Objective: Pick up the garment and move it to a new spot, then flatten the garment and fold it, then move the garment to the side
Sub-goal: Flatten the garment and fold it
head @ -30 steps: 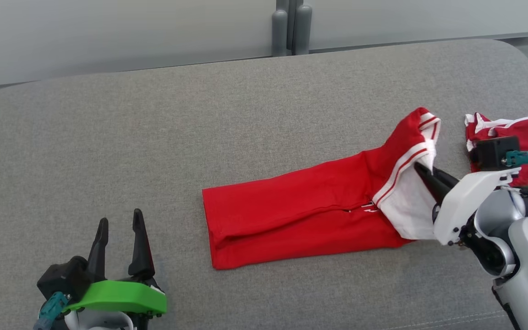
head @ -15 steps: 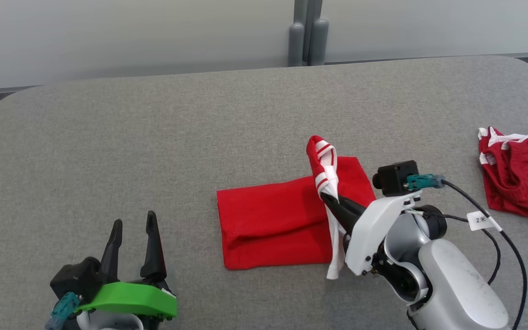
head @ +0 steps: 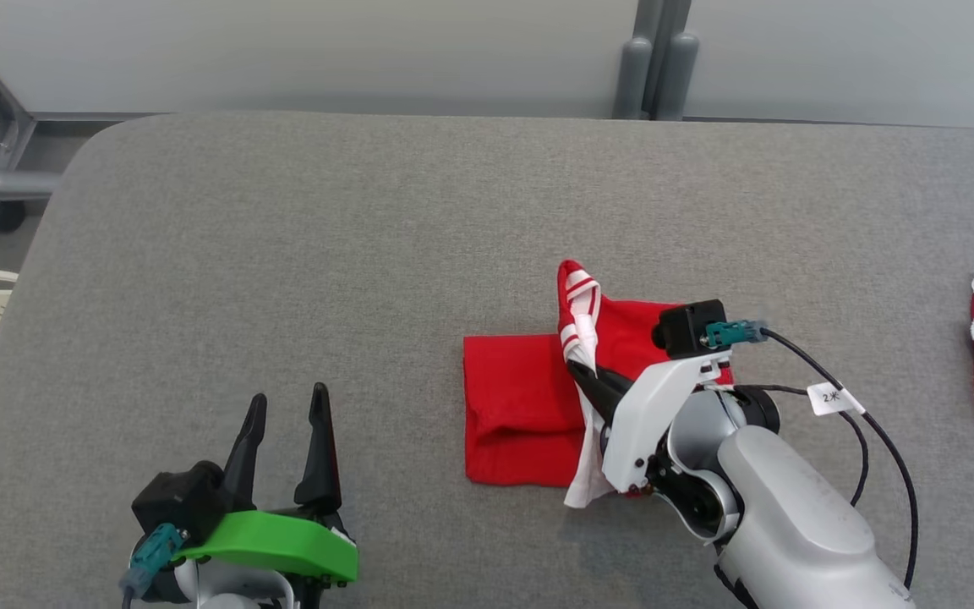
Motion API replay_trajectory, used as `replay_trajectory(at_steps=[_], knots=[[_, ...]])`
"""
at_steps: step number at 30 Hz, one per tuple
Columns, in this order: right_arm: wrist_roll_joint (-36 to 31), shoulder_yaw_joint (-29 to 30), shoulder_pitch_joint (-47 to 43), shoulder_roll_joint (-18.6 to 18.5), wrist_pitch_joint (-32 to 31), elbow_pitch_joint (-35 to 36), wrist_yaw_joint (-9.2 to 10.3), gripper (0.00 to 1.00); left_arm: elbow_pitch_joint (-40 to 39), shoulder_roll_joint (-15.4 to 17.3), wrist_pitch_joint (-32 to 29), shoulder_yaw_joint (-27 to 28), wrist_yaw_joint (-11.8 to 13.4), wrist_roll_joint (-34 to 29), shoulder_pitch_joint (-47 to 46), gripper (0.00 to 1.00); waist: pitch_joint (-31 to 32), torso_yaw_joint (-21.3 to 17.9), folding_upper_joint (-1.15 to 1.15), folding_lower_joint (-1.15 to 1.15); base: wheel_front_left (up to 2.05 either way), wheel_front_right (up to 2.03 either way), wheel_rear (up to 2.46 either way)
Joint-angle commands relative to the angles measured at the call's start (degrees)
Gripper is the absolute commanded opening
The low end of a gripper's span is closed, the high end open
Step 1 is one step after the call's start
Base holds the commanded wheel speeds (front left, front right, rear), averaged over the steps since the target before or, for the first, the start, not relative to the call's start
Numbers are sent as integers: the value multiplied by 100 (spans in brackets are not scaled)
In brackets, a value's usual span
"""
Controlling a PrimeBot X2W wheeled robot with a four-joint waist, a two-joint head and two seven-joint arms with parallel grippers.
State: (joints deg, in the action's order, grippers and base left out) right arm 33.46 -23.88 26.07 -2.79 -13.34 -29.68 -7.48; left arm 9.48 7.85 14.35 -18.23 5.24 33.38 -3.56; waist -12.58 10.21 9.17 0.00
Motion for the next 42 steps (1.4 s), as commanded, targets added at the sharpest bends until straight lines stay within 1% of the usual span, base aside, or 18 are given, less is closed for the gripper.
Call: replay_trajectory(at_steps=[1, 7, 8, 14, 22, 23, 24, 25, 26, 27, 35, 38, 42], knots=[[157, -129, 119, -11, 120, -166, -1, 0, 14, -25, 1, -22, -23, -33, -84, 100, 9, 216, 0, 0, 0, 0, 0], [464, -526, 431, -8, 370, -832, -1, 0, 49, -24, -35, -115, -31, -65, -108, 100, 66, 390, 0, 0, 0, 0, 0], [464, -526, 431, -8, 370, -832, -1, 0, 49, -24, -35, -115, -31, -65, -108, 100, 66, 390, 0, 0, 0, 0, 0], [877, -882, 719, -10, 565, -1523, -1, 0, 54, 14, -65, -157, -31, -65, -124, 100, 116, 518, 0, 0, 0, 0, 0], [1641, -1314, 1138, -8, 838, -2293, -1, 0, 78, 32, -117, -242, -56, -57, -155, 100, 140, 693, 0, 0, 0, 0, 0], [1743, -1377, 1210, -7, 884, -2378, -1, 14, 83, 28, -128, -255, -63, -55, -167, 100, 134, 718, 0, 0, 0, 0, 0], [1828, -1445, 1271, -6, 937, -2453, -1, 32, 88, 27, -135, -262, -65, -53, -174, 100, 131, 738, 0, 0, 0, 0, 0], [1934, -1496, 1318, -9, 965, -2551, -1, 42, 94, 24, -136, -271, -58, -49, -178, 100, 130, 756, 0, 0, 0, 0, 0], [2042, -1556, 1367, -9, 1002, -2619, -1, 83, 102, 23, -139, -276, -51, -47, -179, 100, 130, 773, 0, 0, 0, 0, 0], [2169, -1617, 1426, -8, 1040, -2656, -1, 100, 109, 26, -131, -281, -49, -44, -184, 100, 130, 786, 0, 0, 0, 0, 0], [3145, -2166, 1731, -10, 1442, -2658, -1, 100, 106, 70, -114, -245, 0, -3, -159, 100, 153, 756, 0, 0, 0, 0, 0], [3365, -2351, 1892, -10, 1641, -2695, -1, 100, 68, 87, -104, -228, 41, 0, -123, 100, 163, 668, 0, 0, 0, 0, 0], [3471, -2559, 2127, -11, 1899, -2824, -1, 100, 13, 115, -99, -207, 71, 3, -67, 100, 183, 499, 0, 0, 0, 0, 0]])
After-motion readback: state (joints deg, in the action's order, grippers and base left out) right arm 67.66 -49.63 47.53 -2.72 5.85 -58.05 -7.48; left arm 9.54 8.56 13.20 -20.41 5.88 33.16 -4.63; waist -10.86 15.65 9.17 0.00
